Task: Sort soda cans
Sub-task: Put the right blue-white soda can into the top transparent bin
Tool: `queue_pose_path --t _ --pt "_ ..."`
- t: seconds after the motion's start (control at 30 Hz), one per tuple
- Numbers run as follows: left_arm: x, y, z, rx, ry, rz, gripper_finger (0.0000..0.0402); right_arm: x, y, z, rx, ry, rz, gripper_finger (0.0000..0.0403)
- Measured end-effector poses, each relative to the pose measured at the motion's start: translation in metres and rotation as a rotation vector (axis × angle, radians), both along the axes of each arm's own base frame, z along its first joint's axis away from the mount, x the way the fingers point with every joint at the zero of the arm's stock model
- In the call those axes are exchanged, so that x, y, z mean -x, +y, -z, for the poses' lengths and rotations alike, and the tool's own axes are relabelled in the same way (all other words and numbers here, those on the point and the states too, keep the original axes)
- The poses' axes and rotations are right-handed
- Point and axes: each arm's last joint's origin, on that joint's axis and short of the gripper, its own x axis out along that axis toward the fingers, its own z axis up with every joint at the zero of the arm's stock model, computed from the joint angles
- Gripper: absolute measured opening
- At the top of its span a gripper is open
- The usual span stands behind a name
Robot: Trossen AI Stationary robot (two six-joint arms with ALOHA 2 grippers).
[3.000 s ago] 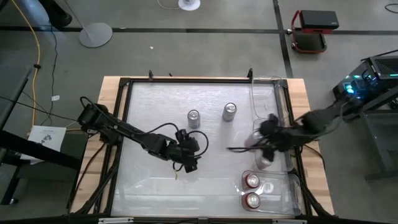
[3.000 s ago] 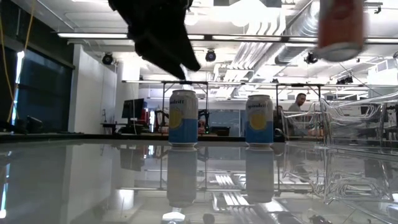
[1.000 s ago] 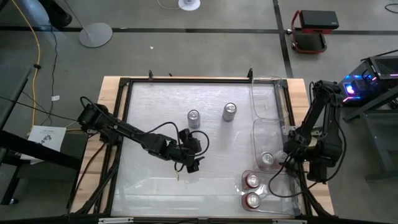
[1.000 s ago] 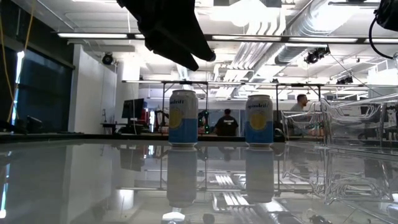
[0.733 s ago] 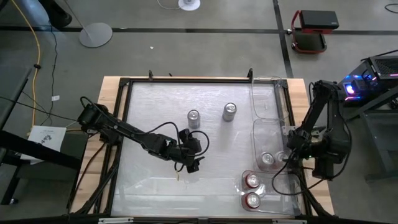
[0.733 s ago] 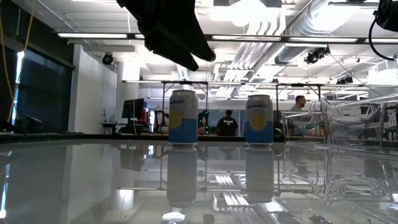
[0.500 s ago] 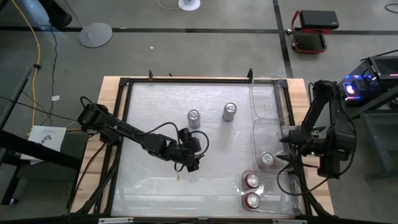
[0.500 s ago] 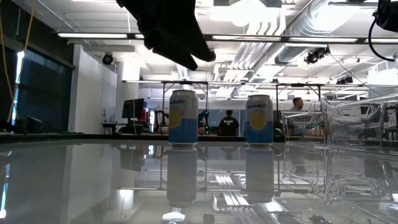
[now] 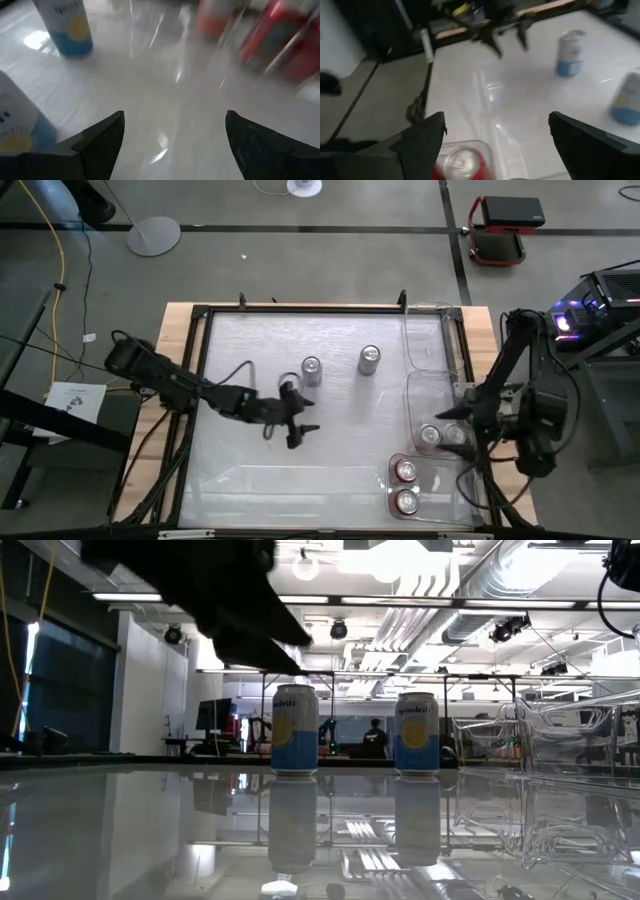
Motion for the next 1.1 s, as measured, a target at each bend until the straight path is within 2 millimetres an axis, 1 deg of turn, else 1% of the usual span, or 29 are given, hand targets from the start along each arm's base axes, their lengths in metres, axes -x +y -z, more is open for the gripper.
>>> queue_pose_path --t 0.1,0.2,0.27,0.33,0.4,0.47,0.53,0.63,0.73,0.83,0.97,1.1 --pt "0.019 0.006 -0.001 0.074 -0.160 -0.035 0.0320 -0.021 0.006 0.009 -0.005 0.056 -0.073 0.0346" --pt "0.034 0.011 -0.008 0.084 -0.268 -0.073 0.0319 -0.057 0.006 0.023 0.018 0.035 -0.162 0.0346" --pt "0.040 0.014 -0.012 0.067 -0.299 -0.107 0.0319 -0.083 -0.002 0.029 0.047 -0.037 -0.265 0.0346" --pt "0.044 0.017 -0.016 0.039 -0.314 -0.144 0.0319 -0.106 -0.023 0.029 0.110 -0.098 -0.292 0.0346" --pt "0.047 0.018 -0.018 0.018 -0.320 -0.158 0.0319 -0.120 -0.054 0.029 0.205 -0.062 -0.199 0.0346" --pt "0.048 0.019 -0.019 0.000 -0.314 -0.152 0.0319 -0.129 -0.089 0.023 0.264 0.010 -0.061 0.0346" --pt "0.048 0.019 -0.017 -0.018 -0.293 -0.146 0.0319 -0.136 -0.120 0.017 0.283 0.066 0.049 0.0346" --pt "0.049 0.019 -0.014 -0.028 -0.256 -0.146 0.0319 -0.149 -0.153 0.021 0.288 0.136 0.073 0.0346" --pt "0.050 0.019 -0.012 -0.024 -0.239 -0.149 0.0319 -0.163 -0.179 0.029 0.264 0.198 0.042 0.0346" --pt "0.050 0.018 -0.011 -0.022 -0.226 -0.145 0.0319 -0.176 -0.202 0.032 0.291 0.278 0.051 0.0346" --pt "0.052 0.016 -0.007 -0.008 -0.195 -0.138 0.0319 -0.194 -0.221 0.036 0.257 0.463 0.055 0.0346" --pt "0.053 0.014 -0.006 0.005 -0.180 -0.138 0.0319 -0.211 -0.236 0.051 0.219 0.657 0.035 0.0346"
